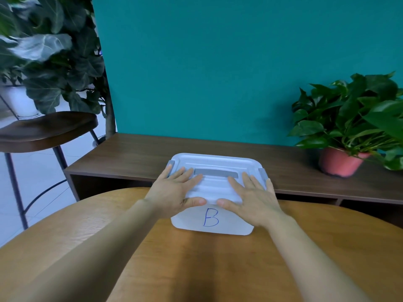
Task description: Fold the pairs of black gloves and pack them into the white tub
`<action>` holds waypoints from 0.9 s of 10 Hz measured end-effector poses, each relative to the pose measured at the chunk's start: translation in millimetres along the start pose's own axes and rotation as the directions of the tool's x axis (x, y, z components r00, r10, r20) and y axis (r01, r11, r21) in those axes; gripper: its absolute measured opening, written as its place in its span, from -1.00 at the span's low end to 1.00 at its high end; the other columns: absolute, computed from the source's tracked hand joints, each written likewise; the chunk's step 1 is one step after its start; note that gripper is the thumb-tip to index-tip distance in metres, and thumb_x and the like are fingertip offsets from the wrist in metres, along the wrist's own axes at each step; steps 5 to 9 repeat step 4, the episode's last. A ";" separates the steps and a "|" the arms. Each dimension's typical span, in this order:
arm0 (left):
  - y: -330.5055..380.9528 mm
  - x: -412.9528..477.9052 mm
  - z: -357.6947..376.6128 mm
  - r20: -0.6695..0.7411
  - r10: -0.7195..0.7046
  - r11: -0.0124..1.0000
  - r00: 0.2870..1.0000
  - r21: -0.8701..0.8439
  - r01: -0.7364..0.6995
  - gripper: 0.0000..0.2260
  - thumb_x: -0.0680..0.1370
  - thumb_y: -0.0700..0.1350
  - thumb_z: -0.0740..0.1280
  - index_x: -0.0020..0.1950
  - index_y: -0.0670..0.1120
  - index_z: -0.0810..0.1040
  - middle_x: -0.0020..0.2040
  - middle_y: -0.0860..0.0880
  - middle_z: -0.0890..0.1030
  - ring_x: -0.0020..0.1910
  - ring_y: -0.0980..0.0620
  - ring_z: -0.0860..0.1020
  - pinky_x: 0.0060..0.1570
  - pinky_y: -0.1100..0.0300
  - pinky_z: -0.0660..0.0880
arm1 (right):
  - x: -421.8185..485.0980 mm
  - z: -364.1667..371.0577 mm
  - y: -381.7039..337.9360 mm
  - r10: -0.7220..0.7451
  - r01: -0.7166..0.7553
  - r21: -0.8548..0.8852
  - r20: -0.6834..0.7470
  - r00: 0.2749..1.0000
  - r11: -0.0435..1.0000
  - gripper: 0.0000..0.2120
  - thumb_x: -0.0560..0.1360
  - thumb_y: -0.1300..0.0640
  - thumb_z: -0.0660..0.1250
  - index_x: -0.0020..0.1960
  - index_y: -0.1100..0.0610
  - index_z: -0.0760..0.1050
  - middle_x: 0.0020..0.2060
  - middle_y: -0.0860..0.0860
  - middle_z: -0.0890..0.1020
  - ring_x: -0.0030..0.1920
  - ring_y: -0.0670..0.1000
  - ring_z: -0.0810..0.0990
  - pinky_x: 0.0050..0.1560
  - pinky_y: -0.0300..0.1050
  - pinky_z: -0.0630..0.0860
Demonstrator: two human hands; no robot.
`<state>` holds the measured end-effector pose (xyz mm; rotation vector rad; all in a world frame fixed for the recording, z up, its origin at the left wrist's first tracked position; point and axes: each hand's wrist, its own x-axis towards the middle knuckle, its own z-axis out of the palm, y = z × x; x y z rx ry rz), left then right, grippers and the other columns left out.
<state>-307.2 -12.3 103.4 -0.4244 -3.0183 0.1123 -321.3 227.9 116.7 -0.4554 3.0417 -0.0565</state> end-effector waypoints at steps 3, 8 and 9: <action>37.3 -31.0 -17.7 0.135 -0.155 0.980 0.979 -0.106 0.170 -0.34 0.62 0.33 -0.16 0.64 0.03 -0.17 0.64 -0.08 -0.17 0.60 -0.04 -0.25 0.54 0.00 -0.27 | -28.6 -17.8 -30.1 0.056 -0.046 -0.109 0.088 0.995 0.993 -0.35 0.62 -0.31 -0.16 0.61 -0.05 -0.16 0.60 0.07 -0.11 0.59 0.06 -0.21 0.49 0.27 -0.28; 54.6 -53.1 -31.8 0.123 -0.124 0.978 0.985 -0.153 0.142 -0.34 0.63 0.30 -0.16 0.64 -0.01 -0.18 0.63 -0.10 -0.19 0.60 -0.05 -0.25 0.55 0.01 -0.24 | -53.8 -28.2 -38.3 0.013 -0.008 -0.061 0.078 0.997 0.998 -0.38 0.65 -0.24 -0.15 0.61 -0.01 -0.17 0.60 0.08 -0.13 0.58 0.05 -0.22 0.52 0.21 -0.27; 54.6 -53.1 -31.8 0.123 -0.124 0.978 0.985 -0.153 0.142 -0.34 0.63 0.30 -0.16 0.64 -0.01 -0.18 0.63 -0.10 -0.19 0.60 -0.05 -0.25 0.55 0.01 -0.24 | -53.8 -28.2 -38.3 0.013 -0.008 -0.061 0.078 0.997 0.998 -0.38 0.65 -0.24 -0.15 0.61 -0.01 -0.17 0.60 0.08 -0.13 0.58 0.05 -0.22 0.52 0.21 -0.27</action>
